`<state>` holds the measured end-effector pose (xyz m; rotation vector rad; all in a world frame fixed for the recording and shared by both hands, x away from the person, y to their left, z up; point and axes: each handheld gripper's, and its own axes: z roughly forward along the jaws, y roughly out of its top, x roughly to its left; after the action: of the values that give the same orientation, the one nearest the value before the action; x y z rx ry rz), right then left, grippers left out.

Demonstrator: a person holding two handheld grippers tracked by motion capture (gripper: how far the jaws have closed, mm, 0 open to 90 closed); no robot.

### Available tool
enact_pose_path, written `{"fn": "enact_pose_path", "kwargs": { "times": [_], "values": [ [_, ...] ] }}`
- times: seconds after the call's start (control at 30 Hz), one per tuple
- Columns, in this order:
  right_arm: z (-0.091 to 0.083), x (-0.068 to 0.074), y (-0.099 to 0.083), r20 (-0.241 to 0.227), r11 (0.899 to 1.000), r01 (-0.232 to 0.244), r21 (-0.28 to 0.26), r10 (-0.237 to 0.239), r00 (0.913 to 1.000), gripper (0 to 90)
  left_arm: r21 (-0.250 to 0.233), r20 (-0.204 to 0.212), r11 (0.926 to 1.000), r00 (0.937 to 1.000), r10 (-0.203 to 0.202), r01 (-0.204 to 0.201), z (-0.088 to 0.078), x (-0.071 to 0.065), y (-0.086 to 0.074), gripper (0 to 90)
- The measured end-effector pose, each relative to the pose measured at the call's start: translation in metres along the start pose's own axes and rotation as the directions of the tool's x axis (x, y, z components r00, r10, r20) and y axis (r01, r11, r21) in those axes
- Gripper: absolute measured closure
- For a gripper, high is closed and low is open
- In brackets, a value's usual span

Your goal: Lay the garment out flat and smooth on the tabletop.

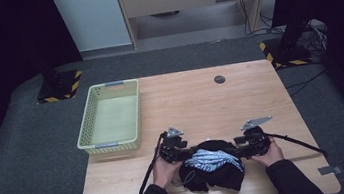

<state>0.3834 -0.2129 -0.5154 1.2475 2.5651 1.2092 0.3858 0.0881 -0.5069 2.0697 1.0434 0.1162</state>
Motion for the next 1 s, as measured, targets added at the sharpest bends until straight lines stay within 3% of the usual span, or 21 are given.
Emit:
{"fn": "enact_pose_path", "kwargs": {
  "times": [0.23, 0.53, 0.83, 1.0],
  "values": [
    [0.004, 0.001, -0.001, -0.030, 1.000, 0.003, 0.024, -0.003, 0.9995, 53.0, 0.018, 0.017, 0.9998, 0.9999, 0.000, -0.001, 0.002, -0.001, -0.003, 62.2],
    [0.006, 0.002, -0.002, -0.049, 1.000, -0.012, 0.028, 0.013, 0.9987, 68.3, 0.026, 0.053, 0.9995, 0.9985, 0.014, -0.016, 0.005, -0.003, -0.008, 84.9],
    [0.003, 0.001, 0.000, -0.050, 1.000, -0.020, 0.019, 0.021, 0.9986, 72.7, 0.010, 0.048, 0.9996, 0.9986, 0.025, -0.025, 0.001, -0.006, -0.008, 87.5],
    [-0.004, 0.001, 0.002, -0.037, 0.999, -0.013, -0.031, 0.012, 0.9992, 72.7, -0.009, 0.038, 0.9992, 0.9985, 0.040, -0.040, -0.005, -0.008, -0.005, 87.7]
  ]
}}
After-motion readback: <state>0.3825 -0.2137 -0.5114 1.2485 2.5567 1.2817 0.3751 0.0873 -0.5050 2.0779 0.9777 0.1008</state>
